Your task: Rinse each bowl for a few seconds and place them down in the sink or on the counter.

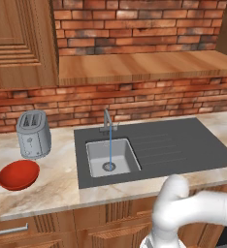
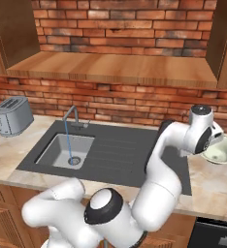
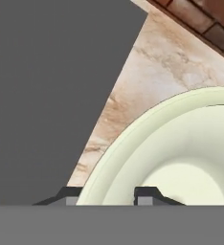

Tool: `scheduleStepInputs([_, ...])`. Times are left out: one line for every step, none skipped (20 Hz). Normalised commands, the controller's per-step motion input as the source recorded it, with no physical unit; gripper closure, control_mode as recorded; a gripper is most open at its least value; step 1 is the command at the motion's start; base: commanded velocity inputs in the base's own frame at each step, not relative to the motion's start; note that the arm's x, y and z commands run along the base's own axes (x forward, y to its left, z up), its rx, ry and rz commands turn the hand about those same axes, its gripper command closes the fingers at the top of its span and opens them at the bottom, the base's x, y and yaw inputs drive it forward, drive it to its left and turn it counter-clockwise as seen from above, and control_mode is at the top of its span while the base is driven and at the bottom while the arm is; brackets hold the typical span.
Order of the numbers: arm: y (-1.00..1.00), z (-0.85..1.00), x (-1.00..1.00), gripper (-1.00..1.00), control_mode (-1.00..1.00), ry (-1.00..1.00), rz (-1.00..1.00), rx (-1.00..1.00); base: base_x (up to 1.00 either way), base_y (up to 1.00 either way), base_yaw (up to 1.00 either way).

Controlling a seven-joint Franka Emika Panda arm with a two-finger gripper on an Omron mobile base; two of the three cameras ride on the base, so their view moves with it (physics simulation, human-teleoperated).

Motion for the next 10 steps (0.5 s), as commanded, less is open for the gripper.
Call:
scheduleStepInputs([0.66,0.00,-0.41,1.00,-1.00,-0.11,0.04,-0.11,0.00,0.00,0.00])
scheduleStepInputs([0.63,0.00,-0.39,1.00,-1.00,-0.09,0.04,-0.10,0.00,0.00,0.00])
scheduleStepInputs([0.60,0.01,-0.37,1.00,-1.00,-0.07,0.04,-0.07,0.00,0.00,0.00])
scheduleStepInputs([0.57,0.07,-0.32,1.00,-1.00,-0.04,0.04,-0.04,0.00,0.00,0.00])
scheduleStepInputs([0.61,0.16,-0.29,1.00,-1.00,-0.04,0.06,-0.05,0.00,0.00,0.00])
scheduleStepInputs([0.55,0.15,-0.15,1.00,-1.00,0.00,0.07,-0.01,0.00,0.00,0.00])
scheduleStepInputs([0.56,0.23,-0.16,1.00,-1.00,0.00,0.07,-0.03,0.00,0.00,0.00])
scheduleStepInputs([0.54,0.23,-0.12,1.00,-1.00,0.00,0.08,-0.02,0.00,0.00,0.00])
scheduleStepInputs([0.54,0.23,-0.11,1.00,-1.00,0.00,0.08,-0.01,0.00,0.00,0.00])
scheduleStepInputs([0.53,0.23,-0.09,1.00,-1.00,0.00,0.08,-0.01,0.00,0.00,0.00])
